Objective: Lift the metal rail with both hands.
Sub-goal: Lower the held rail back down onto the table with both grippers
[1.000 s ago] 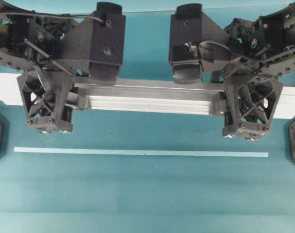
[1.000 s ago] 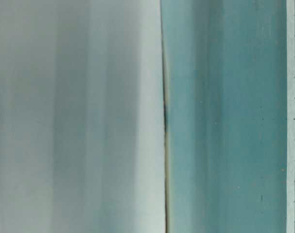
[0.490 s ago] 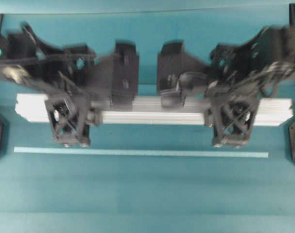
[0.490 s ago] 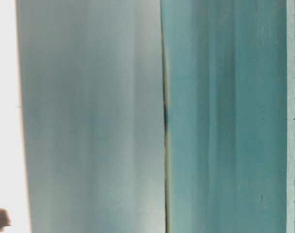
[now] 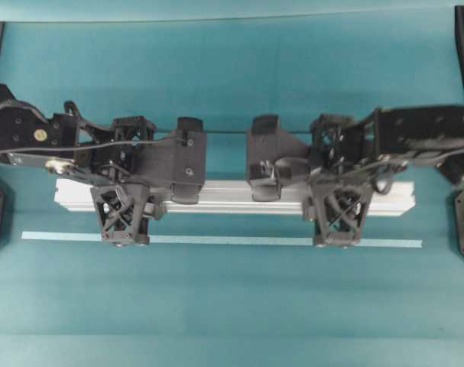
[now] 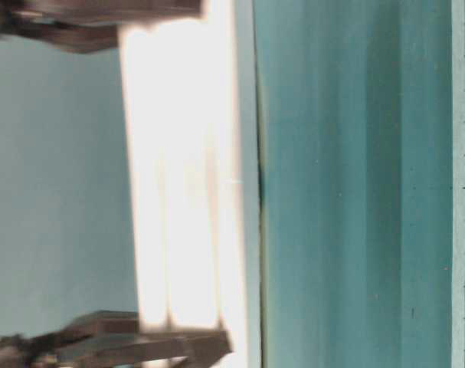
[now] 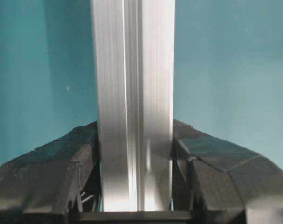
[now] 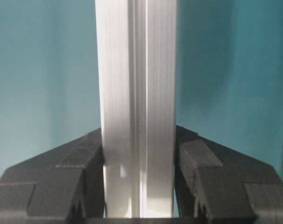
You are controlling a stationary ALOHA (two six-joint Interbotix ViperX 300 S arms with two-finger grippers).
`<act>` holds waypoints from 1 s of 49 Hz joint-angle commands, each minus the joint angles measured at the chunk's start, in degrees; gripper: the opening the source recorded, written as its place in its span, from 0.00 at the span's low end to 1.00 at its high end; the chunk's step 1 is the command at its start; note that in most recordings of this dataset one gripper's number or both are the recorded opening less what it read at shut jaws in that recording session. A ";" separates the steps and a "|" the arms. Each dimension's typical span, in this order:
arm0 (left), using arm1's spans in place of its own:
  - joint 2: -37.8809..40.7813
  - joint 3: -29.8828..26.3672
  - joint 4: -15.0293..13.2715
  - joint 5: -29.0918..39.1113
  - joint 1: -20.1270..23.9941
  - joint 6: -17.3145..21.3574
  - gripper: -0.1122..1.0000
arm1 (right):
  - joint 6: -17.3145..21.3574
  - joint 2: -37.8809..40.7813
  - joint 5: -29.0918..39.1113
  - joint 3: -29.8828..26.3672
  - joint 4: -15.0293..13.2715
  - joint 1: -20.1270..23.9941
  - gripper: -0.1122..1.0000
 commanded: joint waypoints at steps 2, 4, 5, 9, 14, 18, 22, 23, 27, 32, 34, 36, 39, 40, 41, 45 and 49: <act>-1.14 1.49 0.18 -2.55 0.62 -1.05 0.42 | -0.09 0.09 -4.31 2.37 0.18 0.18 0.44; -0.97 2.20 0.18 -3.25 0.62 -1.49 0.42 | -0.09 0.35 -5.54 3.08 0.18 0.18 0.44; -0.70 2.55 0.18 -3.60 0.62 -1.58 0.42 | -0.18 0.53 -6.06 3.34 0.18 0.18 0.44; 0.18 4.22 0.18 -5.45 0.62 -2.29 0.42 | -0.35 1.32 -7.38 3.96 0.18 0.18 0.44; 1.41 5.89 0.18 -7.65 0.44 -2.64 0.42 | -0.62 2.55 -8.61 4.39 0.18 0.26 0.44; 2.29 6.94 0.18 -9.67 0.44 -2.64 0.42 | -0.79 3.96 -9.40 4.66 0.18 0.35 0.44; 3.34 7.65 0.18 -11.51 0.35 -2.72 0.42 | -0.79 5.19 -10.55 5.01 0.18 0.53 0.44; 3.60 7.73 0.18 -11.87 0.35 -2.72 0.42 | -0.79 5.54 -11.16 5.10 0.18 0.62 0.44; 4.57 8.53 0.18 -13.27 0.26 -2.72 0.42 | -0.79 6.50 -12.92 5.62 0.18 0.88 0.44; 5.89 9.58 0.18 -15.64 0.26 -2.81 0.42 | -0.62 7.47 -15.29 6.94 0.18 1.23 0.44; 6.15 9.84 0.18 -16.44 0.18 -2.81 0.42 | -0.62 7.65 -16.08 7.47 0.18 1.41 0.44; 6.50 10.02 0.18 -17.31 0.18 -2.81 0.42 | -0.53 7.82 -16.88 7.91 0.18 1.49 0.44; 7.03 10.11 0.18 -18.11 0.18 -2.90 0.42 | -0.44 7.82 -18.19 8.70 0.18 1.67 0.44; 7.21 10.11 0.18 -18.28 0.18 -2.90 0.42 | -0.44 7.91 -18.63 8.88 0.18 1.76 0.44; 7.47 10.20 0.18 -18.46 0.18 -2.81 0.42 | -0.44 7.91 -18.98 9.14 0.18 1.76 0.44; 8.44 10.72 0.18 -19.60 0.18 -2.81 0.42 | -0.44 8.00 -20.30 9.93 0.18 1.76 0.44; 9.49 11.07 0.18 -20.83 0.00 -2.90 0.42 | -0.35 8.17 -21.71 10.99 0.18 1.76 0.44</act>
